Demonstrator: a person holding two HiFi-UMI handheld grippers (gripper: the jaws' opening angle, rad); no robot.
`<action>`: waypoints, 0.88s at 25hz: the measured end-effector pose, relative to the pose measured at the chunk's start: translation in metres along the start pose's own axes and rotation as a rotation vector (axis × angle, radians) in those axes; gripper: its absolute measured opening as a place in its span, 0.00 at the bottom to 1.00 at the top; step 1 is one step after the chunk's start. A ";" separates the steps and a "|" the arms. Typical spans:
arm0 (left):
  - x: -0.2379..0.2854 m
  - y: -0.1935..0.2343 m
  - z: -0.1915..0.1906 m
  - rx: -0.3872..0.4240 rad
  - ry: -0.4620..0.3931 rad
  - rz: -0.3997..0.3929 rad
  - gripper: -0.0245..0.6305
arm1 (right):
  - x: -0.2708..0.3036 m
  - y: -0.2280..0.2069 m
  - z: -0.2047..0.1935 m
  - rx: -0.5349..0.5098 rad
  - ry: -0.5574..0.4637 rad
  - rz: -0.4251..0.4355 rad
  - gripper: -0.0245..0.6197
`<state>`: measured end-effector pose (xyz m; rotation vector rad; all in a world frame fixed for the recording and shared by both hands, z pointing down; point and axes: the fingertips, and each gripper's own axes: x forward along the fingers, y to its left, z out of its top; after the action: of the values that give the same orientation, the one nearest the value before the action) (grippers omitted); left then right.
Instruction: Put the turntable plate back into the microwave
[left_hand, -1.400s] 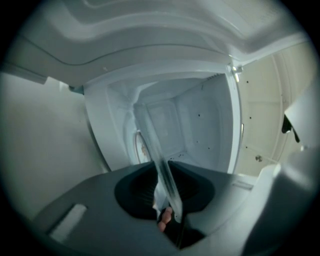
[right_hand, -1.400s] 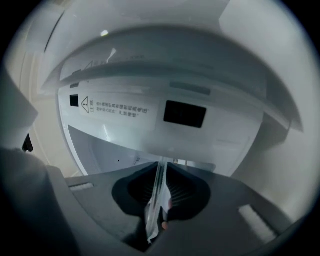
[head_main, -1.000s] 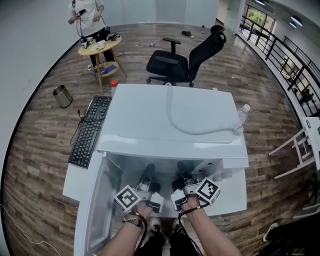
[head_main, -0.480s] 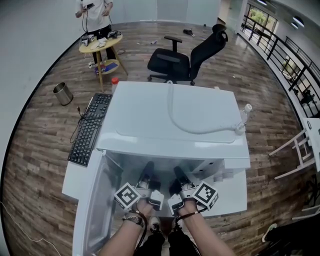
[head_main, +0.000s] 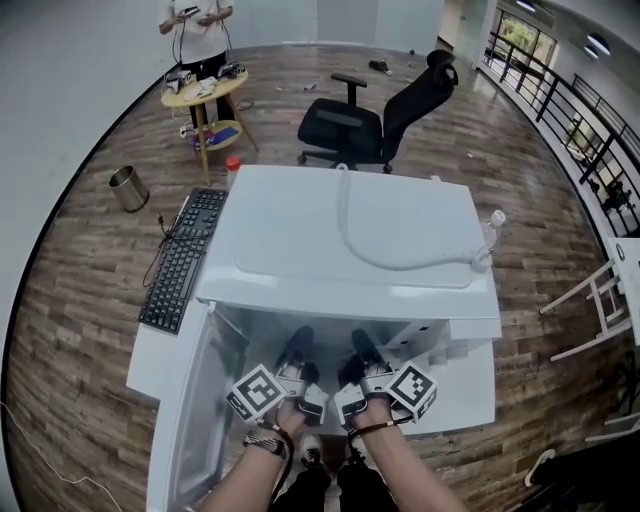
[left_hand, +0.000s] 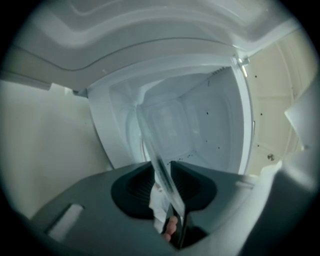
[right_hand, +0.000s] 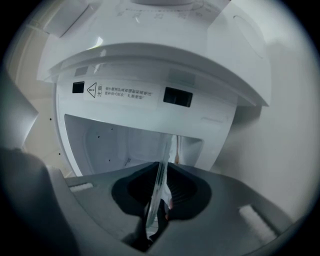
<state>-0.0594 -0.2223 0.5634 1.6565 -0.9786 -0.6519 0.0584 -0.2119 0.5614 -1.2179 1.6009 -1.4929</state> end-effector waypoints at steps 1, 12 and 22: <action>0.000 -0.001 0.001 0.023 0.012 0.004 0.21 | 0.000 0.000 0.001 0.003 -0.005 0.002 0.10; -0.023 0.002 -0.017 0.015 0.049 0.032 0.28 | -0.002 -0.007 0.009 0.028 -0.055 -0.013 0.07; -0.025 0.001 -0.022 -0.123 0.022 -0.003 0.18 | 0.001 -0.004 0.012 -0.036 -0.018 -0.023 0.08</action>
<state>-0.0547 -0.1895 0.5699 1.5539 -0.9033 -0.6812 0.0697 -0.2169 0.5639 -1.2699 1.6139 -1.4690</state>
